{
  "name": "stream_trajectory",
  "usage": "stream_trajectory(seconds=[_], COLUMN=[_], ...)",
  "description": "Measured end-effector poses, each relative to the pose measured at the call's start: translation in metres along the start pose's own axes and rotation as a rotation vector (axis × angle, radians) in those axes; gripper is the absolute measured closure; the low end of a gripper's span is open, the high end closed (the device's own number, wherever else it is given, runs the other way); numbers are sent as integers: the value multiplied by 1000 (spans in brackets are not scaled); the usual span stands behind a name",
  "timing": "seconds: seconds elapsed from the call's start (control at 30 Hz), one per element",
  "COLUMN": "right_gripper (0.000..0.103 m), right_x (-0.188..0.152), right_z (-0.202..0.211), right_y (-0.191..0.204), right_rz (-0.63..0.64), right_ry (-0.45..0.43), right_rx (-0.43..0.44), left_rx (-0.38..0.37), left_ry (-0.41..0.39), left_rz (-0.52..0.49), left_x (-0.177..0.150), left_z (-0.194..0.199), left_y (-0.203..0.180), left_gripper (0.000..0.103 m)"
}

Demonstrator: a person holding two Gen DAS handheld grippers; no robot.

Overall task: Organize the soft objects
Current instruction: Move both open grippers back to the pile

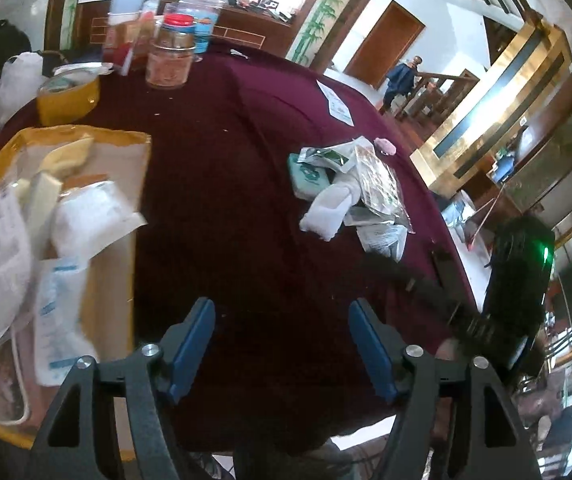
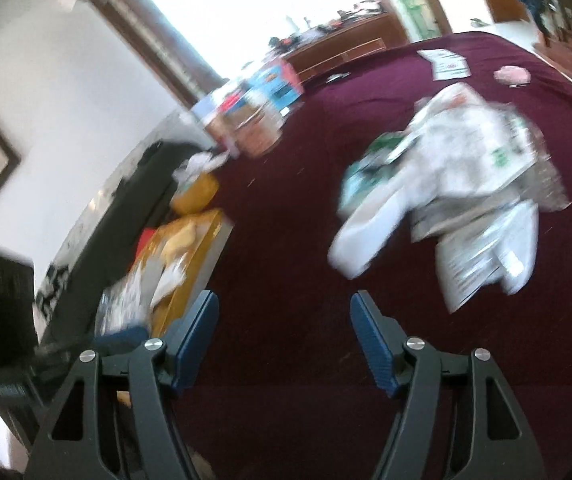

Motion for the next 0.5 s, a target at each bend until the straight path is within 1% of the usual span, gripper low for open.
stream_trajectory(seconds=[0.1,0.17,0.27,0.33,0.4,0.5], right_gripper=[31,29,27,27,27,27], right_x=[40,71,116,142,154,154], right_z=[8,9,2,-5,-11,-19], right_y=[-33,-55,-94,-127,-158,-191], right_rz=[-59,-70,-93,-133,-198,-284], right_ry=[-37,-47,-59,-78,-79,-75], right_rx=[-8,-9,-64,-128,-177,-182], left_rx=[-4,-13,-11,-5,-7,-1], left_ry=[7,20,37,41,50,71], left_rz=[-7,-6,-21,-30,-39,-55], left_x=[5,8,14,19,22,25], left_z=[-10,-17,-29,-35,-42,-54], left_y=[-9,-13,-20,-26,-31,-36], left_gripper=[29,29,29,29,29,30])
Point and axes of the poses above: each gripper's, at about its wrist camera, not at the fingertips, and z roughly against the way its jaws point, y to its left, x to its top, the point moved 8 cm from there along -z, roughly the way its jaws point, and after that the axes turned 4 degrees about -z, right-handed, at the moved point
